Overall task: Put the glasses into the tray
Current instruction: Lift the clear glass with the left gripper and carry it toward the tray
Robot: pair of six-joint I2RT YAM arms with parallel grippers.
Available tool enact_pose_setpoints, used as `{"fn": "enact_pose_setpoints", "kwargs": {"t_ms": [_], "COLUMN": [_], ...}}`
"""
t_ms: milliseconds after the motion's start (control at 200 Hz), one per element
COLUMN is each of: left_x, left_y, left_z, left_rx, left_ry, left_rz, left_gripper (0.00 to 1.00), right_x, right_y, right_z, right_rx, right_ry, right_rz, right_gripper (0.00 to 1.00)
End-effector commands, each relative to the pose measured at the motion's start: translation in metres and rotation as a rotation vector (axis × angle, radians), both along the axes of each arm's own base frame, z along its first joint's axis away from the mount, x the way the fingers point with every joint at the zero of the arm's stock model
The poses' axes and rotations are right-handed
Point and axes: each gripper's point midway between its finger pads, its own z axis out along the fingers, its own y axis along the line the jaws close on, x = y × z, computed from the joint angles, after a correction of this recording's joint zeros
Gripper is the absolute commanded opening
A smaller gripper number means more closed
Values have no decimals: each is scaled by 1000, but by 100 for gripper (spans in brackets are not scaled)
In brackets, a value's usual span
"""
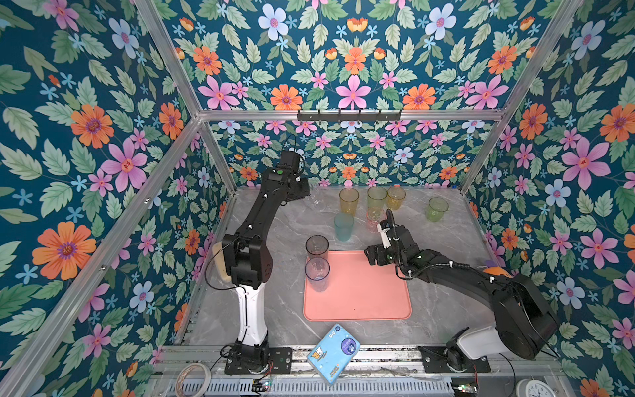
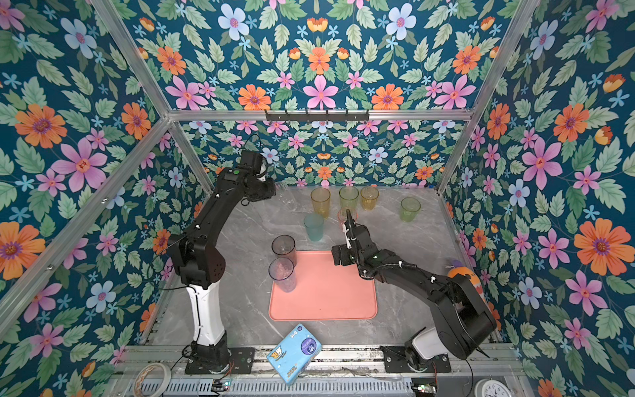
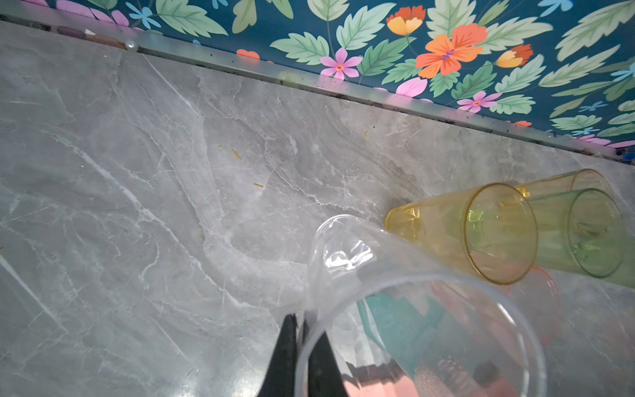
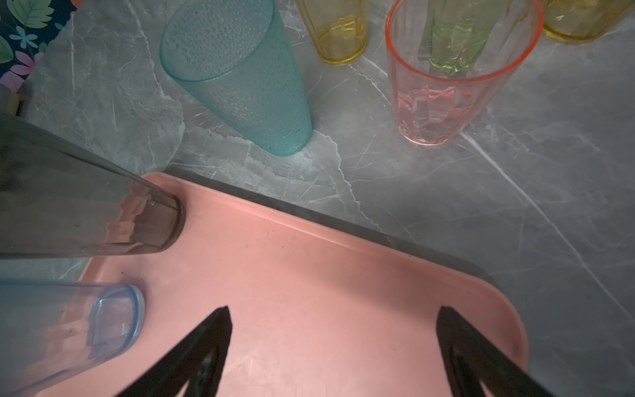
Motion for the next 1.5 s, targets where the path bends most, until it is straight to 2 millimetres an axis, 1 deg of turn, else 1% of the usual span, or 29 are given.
{"fn": "enact_pose_setpoints", "kwargs": {"t_ms": [0,105,240,400,565,765,1070,1200,1495], "left_x": [-17,-34,-57,-83,-108,-135,-175,-191,-229], "left_y": [8,16,29,36,45,60,77,83,94], "left_z": [10,19,37,53,66,74,77,70,47], "left_rx": [36,61,85,82,90,129,164,175,194], "left_ry": [5,5,-13,-21,-21,-14,11,36,100], "left_rz": [-5,-1,12,19,35,58,82,90,101], "left_gripper": [0,0,0,0,0,0,0,0,0], "right_x": [1,1,1,2,2,0,-1,0,1], "right_y": [0,0,1,2,3,0,0,0,1], "right_z": [1,2,1,-1,0,4,5,5,1], "right_rx": [-5,-5,-4,-4,-1,6,8,10,4], "right_ry": [-5,-6,-4,2,4,-14,-15,-15,-6], "right_rz": [2,1,4,6,7,0,1,3,3], "right_gripper": [94,94,94,94,94,94,94,94,94]}}
